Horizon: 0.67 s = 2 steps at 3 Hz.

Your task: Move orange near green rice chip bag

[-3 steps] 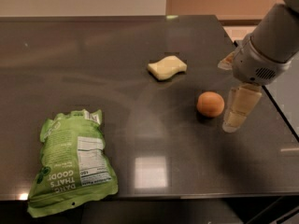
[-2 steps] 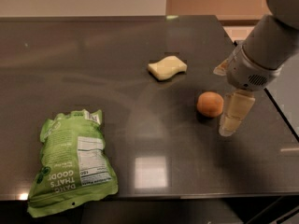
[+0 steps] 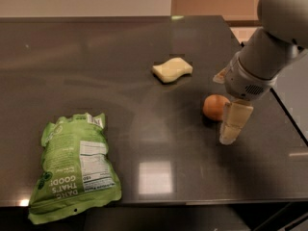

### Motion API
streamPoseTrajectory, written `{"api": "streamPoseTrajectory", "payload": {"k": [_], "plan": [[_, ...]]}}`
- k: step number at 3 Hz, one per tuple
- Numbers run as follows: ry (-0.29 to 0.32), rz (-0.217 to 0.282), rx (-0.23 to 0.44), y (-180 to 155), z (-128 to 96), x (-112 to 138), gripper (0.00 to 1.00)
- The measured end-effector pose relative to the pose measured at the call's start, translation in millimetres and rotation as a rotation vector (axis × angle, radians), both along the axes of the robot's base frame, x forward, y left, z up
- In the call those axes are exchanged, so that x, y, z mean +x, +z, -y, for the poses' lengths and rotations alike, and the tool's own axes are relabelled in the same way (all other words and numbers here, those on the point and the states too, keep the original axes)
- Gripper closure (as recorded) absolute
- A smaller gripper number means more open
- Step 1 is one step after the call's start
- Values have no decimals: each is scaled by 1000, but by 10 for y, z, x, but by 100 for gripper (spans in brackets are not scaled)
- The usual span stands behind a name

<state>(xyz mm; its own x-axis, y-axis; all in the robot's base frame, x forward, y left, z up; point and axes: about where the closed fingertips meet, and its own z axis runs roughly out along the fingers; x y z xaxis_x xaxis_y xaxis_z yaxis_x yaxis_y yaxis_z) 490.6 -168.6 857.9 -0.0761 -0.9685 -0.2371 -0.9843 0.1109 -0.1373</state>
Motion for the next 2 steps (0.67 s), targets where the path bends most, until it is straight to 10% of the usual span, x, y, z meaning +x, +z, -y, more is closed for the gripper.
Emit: {"api": "streamPoseTrajectory", "payload": {"k": [2], "plan": [[11,-13,-3,-67,-32,20,42]]}}
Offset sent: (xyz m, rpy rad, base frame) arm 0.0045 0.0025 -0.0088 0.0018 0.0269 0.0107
